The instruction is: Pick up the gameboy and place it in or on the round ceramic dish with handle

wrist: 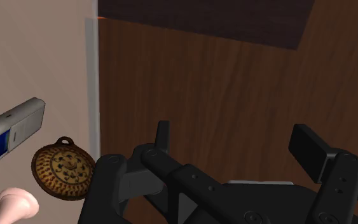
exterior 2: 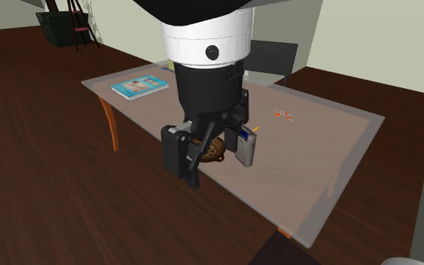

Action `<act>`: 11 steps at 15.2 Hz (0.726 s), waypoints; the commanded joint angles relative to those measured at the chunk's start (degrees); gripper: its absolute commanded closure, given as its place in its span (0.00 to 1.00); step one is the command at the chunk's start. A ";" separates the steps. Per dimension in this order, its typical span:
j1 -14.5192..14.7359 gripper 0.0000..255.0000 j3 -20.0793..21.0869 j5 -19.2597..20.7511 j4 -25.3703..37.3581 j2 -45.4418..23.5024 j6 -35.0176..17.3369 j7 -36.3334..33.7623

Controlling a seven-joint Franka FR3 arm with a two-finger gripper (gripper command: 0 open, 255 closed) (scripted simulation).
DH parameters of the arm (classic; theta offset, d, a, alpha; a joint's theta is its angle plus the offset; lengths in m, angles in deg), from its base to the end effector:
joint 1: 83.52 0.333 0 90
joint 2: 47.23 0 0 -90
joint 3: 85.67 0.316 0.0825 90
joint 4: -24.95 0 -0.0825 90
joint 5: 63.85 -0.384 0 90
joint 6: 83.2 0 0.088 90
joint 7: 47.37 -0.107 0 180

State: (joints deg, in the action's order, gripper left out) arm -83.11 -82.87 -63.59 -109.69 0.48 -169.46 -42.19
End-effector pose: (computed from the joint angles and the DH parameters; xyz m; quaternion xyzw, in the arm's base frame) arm 0.2871 0.0207 0.6013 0.9977 0.0649 -0.0067 0.0202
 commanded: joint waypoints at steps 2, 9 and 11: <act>-0.38 0.00 -1.08 0.76 -0.79 -0.38 -1.33 1.08; -3.17 0.00 -8.72 5.56 -4.38 -5.33 -11.14 8.42; -3.85 0.00 -10.96 6.70 -4.74 -7.47 -14.05 10.44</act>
State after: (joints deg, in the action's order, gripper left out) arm -86.74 -93.01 -57.29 -114.28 -5.79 -181.91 -32.47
